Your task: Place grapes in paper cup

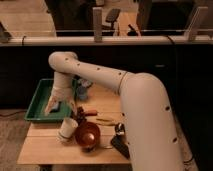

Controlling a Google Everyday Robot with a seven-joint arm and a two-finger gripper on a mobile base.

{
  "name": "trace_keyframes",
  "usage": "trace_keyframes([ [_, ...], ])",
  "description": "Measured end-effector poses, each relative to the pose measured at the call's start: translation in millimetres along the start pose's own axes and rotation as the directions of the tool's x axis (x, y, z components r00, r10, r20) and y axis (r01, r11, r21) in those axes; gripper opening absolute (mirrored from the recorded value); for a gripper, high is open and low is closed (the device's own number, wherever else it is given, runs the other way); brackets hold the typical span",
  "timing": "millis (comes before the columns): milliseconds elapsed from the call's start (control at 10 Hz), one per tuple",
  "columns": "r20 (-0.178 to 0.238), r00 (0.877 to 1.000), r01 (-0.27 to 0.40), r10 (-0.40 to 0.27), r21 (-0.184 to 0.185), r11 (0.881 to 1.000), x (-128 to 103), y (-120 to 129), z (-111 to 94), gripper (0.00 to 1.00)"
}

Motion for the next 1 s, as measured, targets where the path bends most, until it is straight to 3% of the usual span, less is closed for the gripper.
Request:
trace_keyframes([
  [1000, 0.013, 1.000, 0.024, -0.024, 0.003, 1.000, -0.5, -0.8, 0.2, 0.80],
])
